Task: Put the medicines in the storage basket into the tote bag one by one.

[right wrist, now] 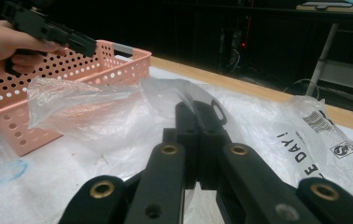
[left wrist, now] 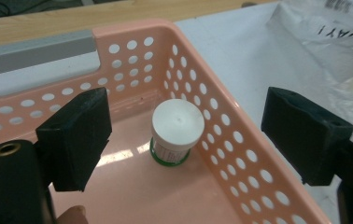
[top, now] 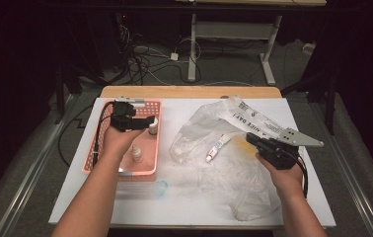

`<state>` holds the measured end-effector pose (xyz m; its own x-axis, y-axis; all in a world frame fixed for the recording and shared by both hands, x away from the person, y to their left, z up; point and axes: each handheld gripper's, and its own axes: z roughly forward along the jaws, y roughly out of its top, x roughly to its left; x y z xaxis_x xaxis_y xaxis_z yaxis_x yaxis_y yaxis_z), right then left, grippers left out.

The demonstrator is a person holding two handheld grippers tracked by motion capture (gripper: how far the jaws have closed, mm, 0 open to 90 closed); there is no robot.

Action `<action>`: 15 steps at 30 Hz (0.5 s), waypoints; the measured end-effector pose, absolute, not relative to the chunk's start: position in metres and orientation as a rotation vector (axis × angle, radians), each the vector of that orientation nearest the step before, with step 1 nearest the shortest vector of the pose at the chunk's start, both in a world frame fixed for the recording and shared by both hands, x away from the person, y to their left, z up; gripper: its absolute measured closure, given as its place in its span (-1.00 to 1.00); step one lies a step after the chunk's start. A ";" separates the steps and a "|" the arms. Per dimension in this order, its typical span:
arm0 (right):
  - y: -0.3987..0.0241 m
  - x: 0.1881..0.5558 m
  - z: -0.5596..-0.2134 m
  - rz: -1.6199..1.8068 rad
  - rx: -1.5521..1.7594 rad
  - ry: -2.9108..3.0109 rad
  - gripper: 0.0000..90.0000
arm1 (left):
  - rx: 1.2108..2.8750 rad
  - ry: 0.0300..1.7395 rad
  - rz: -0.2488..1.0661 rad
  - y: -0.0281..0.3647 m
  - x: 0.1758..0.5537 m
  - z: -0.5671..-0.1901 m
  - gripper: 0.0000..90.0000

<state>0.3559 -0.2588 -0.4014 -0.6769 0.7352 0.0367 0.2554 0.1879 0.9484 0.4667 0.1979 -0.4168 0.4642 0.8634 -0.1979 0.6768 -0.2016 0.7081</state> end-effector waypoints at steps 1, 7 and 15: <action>-0.259 0.356 -0.401 1.500 0.932 2.038 1.00 | 1.961 1.291 0.302 0.197 0.471 -0.419 -0.65; -0.260 0.356 -0.401 1.501 0.935 2.034 1.00 | 1.979 1.343 0.250 0.194 0.491 -0.432 -0.58; -0.262 0.356 -0.402 1.497 0.939 2.033 1.00 | 2.009 1.343 0.185 0.194 0.501 -0.444 -0.40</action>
